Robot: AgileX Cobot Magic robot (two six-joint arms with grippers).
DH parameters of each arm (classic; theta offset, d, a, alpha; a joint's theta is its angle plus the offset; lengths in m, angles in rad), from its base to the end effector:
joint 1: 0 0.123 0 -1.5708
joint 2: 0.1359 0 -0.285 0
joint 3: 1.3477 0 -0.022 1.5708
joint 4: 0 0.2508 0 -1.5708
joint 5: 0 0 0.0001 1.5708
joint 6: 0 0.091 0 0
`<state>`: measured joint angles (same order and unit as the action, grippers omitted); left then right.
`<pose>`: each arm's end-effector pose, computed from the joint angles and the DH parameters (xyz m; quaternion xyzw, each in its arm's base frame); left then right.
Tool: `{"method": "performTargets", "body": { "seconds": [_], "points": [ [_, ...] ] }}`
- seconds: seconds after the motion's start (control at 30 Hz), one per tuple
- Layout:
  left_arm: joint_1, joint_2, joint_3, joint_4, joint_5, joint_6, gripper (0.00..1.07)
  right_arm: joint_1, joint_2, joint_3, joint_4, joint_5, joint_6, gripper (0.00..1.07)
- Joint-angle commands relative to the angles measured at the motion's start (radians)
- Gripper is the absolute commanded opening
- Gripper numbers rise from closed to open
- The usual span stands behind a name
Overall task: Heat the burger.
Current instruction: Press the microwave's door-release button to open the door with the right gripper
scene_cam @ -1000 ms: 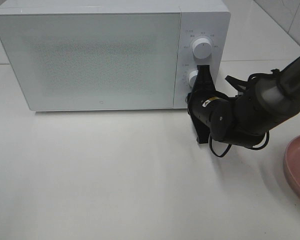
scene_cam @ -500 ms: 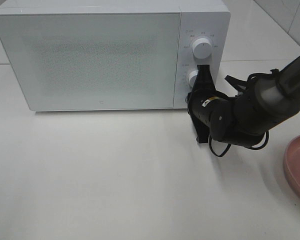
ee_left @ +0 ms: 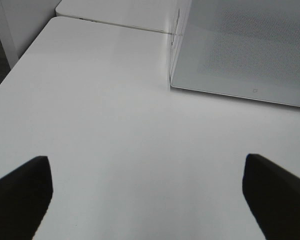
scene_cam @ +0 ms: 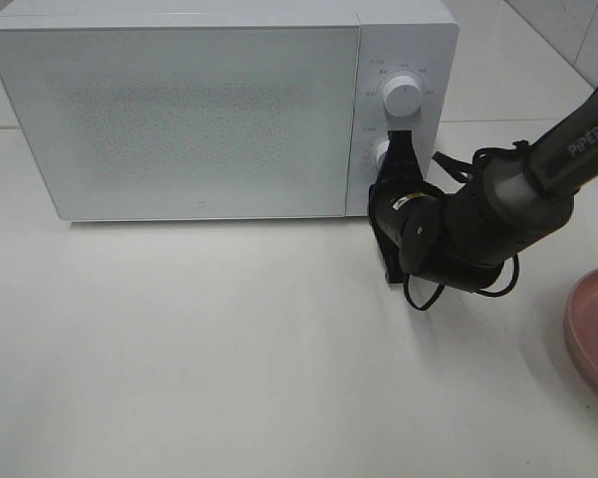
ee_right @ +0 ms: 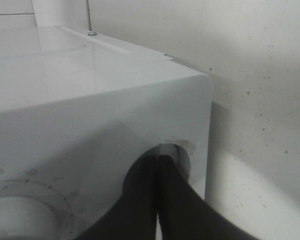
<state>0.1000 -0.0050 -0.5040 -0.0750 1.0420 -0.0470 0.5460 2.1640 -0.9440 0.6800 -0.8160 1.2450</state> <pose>-0.0048 -0.0064 0.2801 -0.0608 0.8431 -0.0233 0.5337 0.3543 0.1665 0.0831 0.5692 0.6051 0.3926 0.3947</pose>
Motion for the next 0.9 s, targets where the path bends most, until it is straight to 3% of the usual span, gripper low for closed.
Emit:
{"method": "performTargets", "body": {
  "seconds": [0.03,0.37,0.9],
  "points": [
    [0.003,-0.021,0.002,-0.003,-0.010,0.000,0.98,-0.025,-0.006,-0.096,-0.057,-0.299,-0.046,0.00],
    [0.003,-0.021,0.002,-0.003,-0.010,0.000,0.98,-0.036,0.001,-0.138,-0.035,-0.354,-0.095,0.00],
    [0.003,-0.021,0.002,-0.003,-0.010,0.000,0.98,-0.034,-0.042,-0.080,-0.013,-0.184,-0.085,0.00]
  ]
}}
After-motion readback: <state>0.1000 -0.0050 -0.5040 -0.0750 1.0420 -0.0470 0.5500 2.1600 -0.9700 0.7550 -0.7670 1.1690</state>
